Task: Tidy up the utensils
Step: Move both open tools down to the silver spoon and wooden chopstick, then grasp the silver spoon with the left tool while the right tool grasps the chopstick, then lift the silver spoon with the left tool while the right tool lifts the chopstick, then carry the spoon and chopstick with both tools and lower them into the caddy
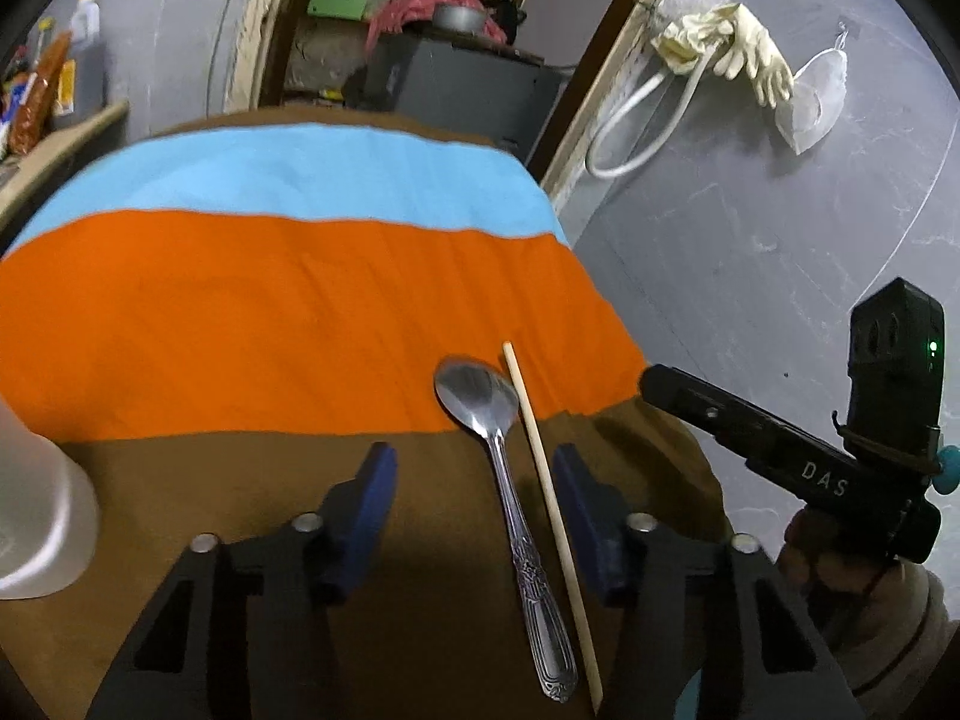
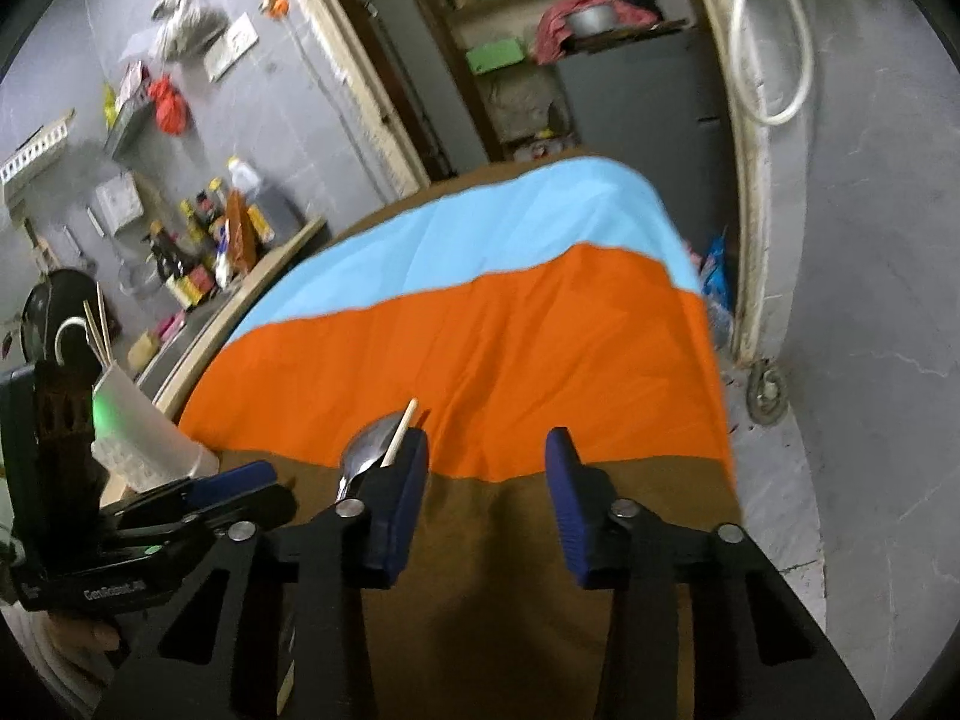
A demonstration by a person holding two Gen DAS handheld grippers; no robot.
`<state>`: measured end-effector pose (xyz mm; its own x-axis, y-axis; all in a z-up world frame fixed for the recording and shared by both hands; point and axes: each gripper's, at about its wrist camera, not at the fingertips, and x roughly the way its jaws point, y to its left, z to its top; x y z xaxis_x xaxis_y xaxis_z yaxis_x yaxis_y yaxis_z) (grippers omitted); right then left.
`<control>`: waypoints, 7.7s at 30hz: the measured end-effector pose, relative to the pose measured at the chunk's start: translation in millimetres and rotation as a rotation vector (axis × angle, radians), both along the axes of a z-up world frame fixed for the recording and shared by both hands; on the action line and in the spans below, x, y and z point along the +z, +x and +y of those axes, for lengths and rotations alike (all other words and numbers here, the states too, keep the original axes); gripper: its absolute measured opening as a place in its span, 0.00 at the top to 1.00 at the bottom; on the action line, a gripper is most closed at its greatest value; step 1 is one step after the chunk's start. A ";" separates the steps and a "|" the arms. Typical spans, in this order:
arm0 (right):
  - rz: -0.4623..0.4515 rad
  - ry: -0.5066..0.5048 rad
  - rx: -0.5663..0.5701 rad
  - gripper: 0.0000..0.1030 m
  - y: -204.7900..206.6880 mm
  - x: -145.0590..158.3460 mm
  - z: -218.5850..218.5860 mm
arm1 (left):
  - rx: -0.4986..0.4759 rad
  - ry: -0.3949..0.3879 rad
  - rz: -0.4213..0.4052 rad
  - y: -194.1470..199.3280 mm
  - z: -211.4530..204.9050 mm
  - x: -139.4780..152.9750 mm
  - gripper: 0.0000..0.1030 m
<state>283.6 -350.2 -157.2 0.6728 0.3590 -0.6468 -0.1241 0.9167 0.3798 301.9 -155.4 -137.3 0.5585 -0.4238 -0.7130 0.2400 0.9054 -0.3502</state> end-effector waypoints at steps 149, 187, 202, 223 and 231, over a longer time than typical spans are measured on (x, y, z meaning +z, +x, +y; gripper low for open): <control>-0.246 0.226 0.054 0.96 -28.1 76.0 52.5 | 0.065 -0.054 -0.176 -56.6 65.7 91.6 0.97; -0.721 0.375 -0.007 0.96 -7.9 159.5 247.4 | 0.583 -0.233 -0.545 -66.8 304.7 131.3 0.97; -0.736 0.257 -0.109 0.96 -14.0 136.5 262.2 | 0.581 -0.134 -0.595 -61.6 284.9 99.6 0.97; -0.768 0.242 -0.081 0.96 -22.6 118.2 262.2 | 0.495 -0.036 -0.566 -71.1 266.8 86.5 0.97; -0.741 0.234 -0.054 0.96 -20.9 112.3 263.1 | 0.465 -0.033 -0.518 -76.9 267.4 83.8 0.97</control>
<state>262.7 -87.1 -44.9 0.9205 0.3849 0.0672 -0.3783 0.8349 0.3998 225.0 112.0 -53.5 0.9521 -0.0752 -0.2964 -0.0264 0.9455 -0.3246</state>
